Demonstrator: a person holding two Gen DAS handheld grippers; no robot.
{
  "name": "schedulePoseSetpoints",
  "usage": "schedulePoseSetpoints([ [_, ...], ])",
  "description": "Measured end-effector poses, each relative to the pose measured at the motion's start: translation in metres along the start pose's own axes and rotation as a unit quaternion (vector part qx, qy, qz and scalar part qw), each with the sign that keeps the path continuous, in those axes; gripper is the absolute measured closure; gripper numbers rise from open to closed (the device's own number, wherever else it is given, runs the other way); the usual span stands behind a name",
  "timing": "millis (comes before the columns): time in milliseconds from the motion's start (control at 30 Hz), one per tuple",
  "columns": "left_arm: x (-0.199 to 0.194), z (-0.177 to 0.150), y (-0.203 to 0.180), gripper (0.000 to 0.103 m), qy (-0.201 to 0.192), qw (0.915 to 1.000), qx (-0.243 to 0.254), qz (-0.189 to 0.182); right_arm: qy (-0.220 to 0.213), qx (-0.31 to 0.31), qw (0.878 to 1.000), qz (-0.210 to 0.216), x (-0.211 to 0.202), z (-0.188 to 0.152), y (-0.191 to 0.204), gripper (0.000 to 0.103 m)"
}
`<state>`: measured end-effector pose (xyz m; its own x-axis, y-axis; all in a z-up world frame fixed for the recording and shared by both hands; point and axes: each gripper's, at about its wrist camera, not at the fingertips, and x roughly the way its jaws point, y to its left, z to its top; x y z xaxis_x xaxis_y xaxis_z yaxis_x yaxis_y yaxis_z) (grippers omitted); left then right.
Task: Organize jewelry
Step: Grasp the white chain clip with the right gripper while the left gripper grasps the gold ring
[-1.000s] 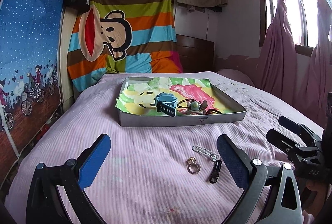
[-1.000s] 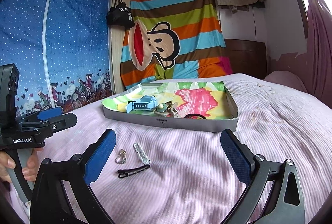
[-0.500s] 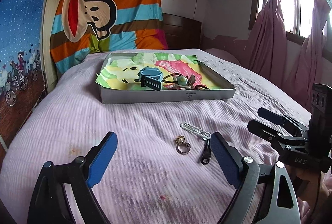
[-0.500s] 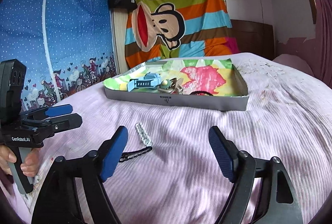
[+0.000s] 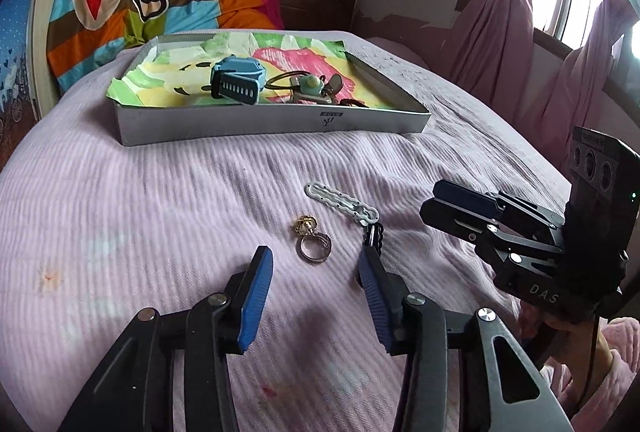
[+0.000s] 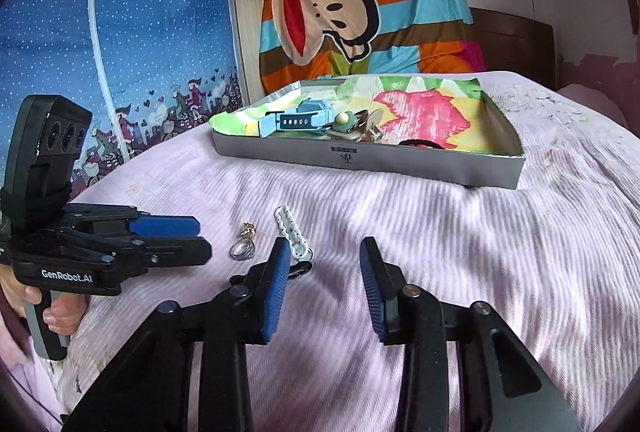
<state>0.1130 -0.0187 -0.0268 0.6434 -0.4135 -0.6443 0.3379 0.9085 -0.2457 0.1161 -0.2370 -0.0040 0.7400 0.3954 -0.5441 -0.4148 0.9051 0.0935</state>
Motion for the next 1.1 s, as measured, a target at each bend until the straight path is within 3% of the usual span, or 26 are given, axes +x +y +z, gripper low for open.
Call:
schedulePoseSetpoints([
  [633, 0.035, 0.007, 0.002, 0.083, 0.051, 0.9984, -0.006, 0.021, 0.069, -0.036, 0.996, 0.031, 0.048, 0.007, 0.011, 0.076],
  [867, 0.034, 0.004, 0.003, 0.084, 0.047, 0.9987, -0.008, 0.020, 0.087, -0.044, 0.995, 0.034, 0.060, 0.008, 0.016, 0.077],
  [1100, 0.034, 0.002, 0.004, 0.084, 0.041, 0.9989, -0.009, 0.020, 0.086, -0.029, 0.995, 0.034, 0.060, 0.008, 0.010, 0.087],
])
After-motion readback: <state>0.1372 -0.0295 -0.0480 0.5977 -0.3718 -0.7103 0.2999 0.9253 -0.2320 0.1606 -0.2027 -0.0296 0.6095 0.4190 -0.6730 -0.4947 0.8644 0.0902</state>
